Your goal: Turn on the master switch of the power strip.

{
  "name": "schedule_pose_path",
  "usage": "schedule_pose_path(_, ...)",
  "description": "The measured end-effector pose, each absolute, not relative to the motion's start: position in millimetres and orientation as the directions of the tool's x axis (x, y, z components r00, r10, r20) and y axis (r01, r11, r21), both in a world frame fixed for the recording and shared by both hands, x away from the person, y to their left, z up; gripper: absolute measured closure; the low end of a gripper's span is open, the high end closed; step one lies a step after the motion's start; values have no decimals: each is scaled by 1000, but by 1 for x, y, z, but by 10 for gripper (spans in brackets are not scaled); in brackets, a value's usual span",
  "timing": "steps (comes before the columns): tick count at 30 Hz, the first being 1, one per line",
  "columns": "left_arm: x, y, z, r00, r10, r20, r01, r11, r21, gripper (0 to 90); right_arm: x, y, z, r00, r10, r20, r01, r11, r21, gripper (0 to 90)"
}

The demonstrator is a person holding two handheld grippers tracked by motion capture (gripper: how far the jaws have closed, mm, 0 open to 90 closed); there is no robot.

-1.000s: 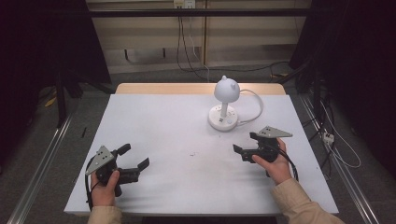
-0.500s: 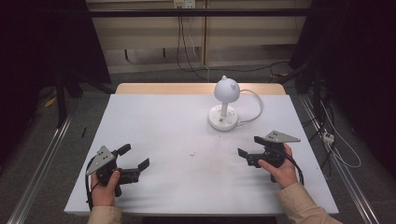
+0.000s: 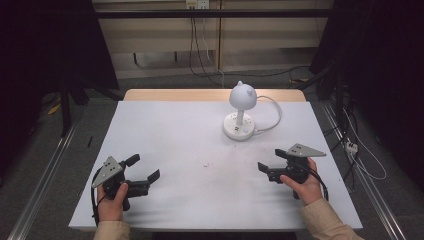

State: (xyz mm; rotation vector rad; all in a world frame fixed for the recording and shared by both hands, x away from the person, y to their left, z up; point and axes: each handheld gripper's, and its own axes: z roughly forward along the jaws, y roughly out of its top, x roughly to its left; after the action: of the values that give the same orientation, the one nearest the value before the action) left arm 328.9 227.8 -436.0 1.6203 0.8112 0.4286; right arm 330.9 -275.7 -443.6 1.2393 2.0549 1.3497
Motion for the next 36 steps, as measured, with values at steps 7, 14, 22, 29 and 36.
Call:
schedule_pose_path(7, 329, 227, -436, 689, 708, -157, 268, -48, 962, 32, 324, -279, -444, -541, 831, 134, 453, 153, 878, 104)
schedule_pose_path(14, 330, 228, -436, 688, 709, -154, 268, -51, 962, 32, 317, -284, -445, -537, 833, 130, 451, 153, 880, 104)
schedule_pose_path(22, 330, 226, -437, 689, 708, -156, 271, -52, 961, 32, 310, -289, -447, -536, 834, 130, 452, 153, 879, 104)
schedule_pose_path(29, 330, 226, -437, 687, 709, -157, 272, -52, 961, 32, 306, -295, -447, -527, 840, 128, 454, 150, 878, 104)
schedule_pose_path(36, 330, 226, -438, 687, 709, -158, 276, -54, 960, 32, 300, -301, -450, -524, 843, 125, 457, 155, 876, 104)
